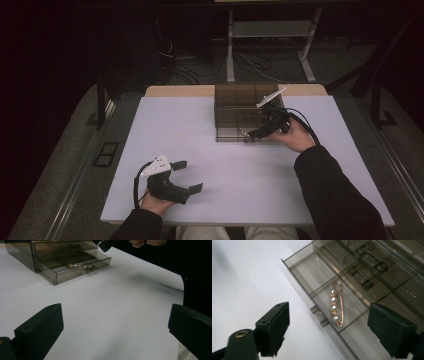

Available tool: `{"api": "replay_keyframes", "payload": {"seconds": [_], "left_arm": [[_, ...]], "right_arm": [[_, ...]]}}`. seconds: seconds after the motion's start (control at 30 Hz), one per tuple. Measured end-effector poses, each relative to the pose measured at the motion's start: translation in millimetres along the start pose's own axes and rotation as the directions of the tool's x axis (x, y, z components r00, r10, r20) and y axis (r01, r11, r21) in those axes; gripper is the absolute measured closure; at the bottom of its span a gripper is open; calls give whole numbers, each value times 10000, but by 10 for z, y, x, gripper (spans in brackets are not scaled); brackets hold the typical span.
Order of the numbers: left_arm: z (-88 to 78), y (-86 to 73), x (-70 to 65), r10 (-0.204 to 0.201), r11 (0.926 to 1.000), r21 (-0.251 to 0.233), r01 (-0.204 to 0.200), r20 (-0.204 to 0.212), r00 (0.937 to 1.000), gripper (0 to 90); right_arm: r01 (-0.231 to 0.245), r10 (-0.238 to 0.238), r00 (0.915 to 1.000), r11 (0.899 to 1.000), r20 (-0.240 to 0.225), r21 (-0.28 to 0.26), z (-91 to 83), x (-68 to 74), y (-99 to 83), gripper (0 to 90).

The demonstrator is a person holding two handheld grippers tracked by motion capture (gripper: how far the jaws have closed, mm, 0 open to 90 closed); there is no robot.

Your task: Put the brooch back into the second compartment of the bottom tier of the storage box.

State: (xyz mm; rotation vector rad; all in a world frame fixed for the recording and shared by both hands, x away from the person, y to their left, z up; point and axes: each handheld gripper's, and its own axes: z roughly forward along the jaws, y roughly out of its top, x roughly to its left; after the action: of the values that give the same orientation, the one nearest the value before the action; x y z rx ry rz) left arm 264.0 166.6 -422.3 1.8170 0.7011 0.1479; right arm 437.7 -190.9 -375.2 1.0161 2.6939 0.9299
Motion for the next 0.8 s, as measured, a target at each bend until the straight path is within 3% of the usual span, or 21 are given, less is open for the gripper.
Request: {"api": "replay_keyframes", "payload": {"seconds": [0.17,0.23,0.8], "left_arm": [[6,1,-7,19,10000,16,-19,70,10000,0],[7,2,-10,19,10000,12,-19,86,10000,0],[8,2,-4,-15,10000,-13,15,84,10000,0]], "right_arm": [[-105,111,9995,9997,295,-210,-89,50,-71,86],[-248,258,9991,9993,326,-285,-123,64,-106,2],[-629,641,9979,9944,107,-851,-377,185,-471,4]]}}
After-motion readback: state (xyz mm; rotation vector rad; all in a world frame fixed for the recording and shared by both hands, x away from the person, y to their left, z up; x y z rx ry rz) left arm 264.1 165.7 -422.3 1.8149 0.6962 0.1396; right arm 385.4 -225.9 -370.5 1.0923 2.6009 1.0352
